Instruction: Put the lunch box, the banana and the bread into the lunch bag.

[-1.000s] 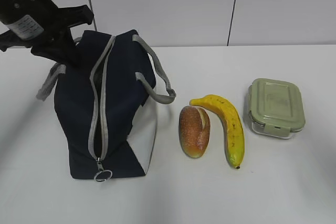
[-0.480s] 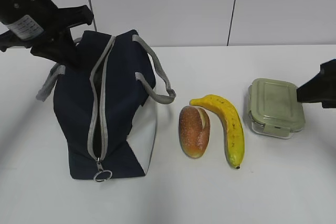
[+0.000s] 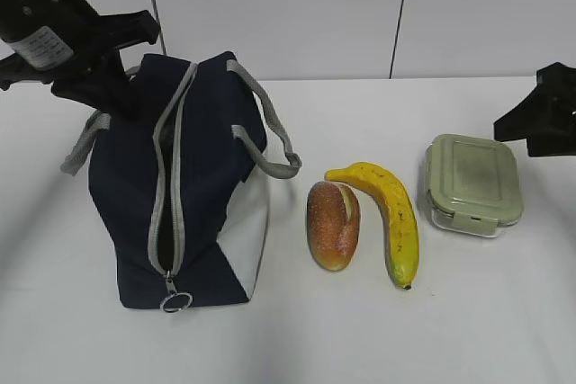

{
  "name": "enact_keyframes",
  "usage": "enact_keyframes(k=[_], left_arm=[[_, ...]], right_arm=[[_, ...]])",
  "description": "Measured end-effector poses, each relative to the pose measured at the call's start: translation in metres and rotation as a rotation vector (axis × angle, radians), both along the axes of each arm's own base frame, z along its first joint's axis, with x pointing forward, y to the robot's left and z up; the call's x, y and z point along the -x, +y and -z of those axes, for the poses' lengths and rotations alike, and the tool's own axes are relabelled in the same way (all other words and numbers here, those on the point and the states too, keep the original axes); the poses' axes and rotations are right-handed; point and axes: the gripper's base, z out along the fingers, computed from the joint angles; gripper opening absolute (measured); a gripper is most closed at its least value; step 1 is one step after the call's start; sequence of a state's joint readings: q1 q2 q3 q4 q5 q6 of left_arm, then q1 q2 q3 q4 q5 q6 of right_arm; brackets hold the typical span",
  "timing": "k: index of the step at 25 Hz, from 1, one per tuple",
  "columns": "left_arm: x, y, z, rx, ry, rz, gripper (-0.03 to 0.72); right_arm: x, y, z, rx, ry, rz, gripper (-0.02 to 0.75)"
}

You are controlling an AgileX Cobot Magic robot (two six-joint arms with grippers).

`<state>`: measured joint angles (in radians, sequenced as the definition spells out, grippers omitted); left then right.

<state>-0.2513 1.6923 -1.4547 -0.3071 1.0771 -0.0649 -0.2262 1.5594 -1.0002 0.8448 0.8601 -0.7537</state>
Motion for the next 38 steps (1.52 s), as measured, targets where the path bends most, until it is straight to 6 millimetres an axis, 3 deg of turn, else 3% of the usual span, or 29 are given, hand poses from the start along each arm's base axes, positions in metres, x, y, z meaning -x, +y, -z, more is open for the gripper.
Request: enact_keyframes(k=[9,17,38], left_arm=[[0.0,0.0,0.0,-0.001,0.004,0.001,0.0],[0.001,0.0,0.0,-0.002,0.008,0.002,0.0],[0.001,0.0,0.0,-0.002,0.01,0.003,0.0]], right_arm=[[-0.03,-0.028,0.031,-0.094,0.119,0.013,0.417],[-0.033,-0.057,0.043,-0.206,0.15,0.081,0.417],[-0.036,-0.062,0.047,-0.151,0.119,0.078,0.433]])
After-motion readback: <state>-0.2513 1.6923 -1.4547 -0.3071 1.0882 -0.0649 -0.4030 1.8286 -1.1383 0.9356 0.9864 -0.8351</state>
